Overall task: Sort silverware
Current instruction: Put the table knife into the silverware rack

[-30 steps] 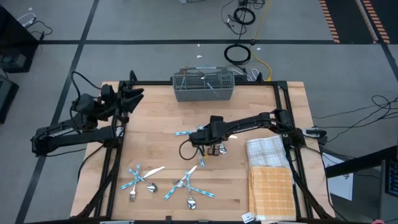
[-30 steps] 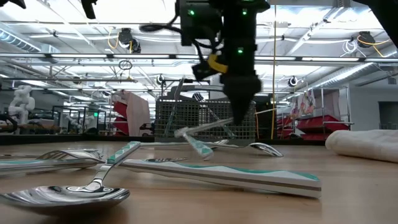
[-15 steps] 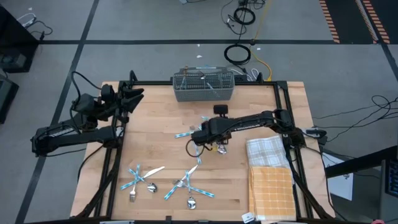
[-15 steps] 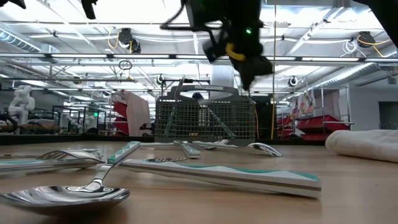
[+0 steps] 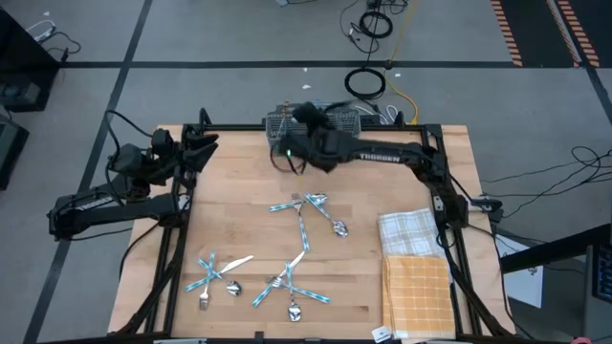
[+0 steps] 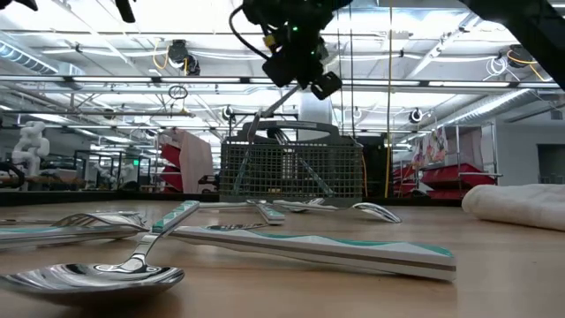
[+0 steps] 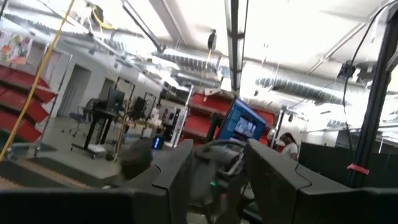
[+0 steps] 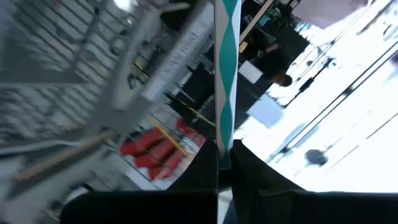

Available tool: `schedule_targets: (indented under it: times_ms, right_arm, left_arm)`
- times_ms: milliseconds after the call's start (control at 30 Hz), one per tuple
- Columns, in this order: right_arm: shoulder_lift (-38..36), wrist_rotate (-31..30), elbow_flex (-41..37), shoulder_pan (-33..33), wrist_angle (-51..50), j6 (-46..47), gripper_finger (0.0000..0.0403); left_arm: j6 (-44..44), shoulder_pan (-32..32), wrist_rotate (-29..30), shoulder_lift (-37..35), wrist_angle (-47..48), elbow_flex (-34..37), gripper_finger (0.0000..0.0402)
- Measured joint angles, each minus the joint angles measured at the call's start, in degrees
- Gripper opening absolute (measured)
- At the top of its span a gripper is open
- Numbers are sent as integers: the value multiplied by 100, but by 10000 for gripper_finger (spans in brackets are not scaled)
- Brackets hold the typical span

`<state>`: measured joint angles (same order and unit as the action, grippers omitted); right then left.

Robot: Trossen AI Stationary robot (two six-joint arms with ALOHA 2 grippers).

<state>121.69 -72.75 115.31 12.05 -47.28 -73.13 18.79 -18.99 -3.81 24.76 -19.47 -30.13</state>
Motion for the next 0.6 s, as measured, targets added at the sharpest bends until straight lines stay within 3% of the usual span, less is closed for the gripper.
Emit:
schedule_targets:
  times_ms: [200,367,600]
  right_arm:
    - [2,585,0,153,1063,-1414,0]
    - [5,1701,0,93,1598,-3221,0]
    - [35,1882,0,205,2375,-3651,0]
  left_arm:
    - [2,-2,4,-132,-361,0,152]
    - [11,-2,17,-243,-508,-1,152]
    - [33,0,22,-259,-578,0,152]
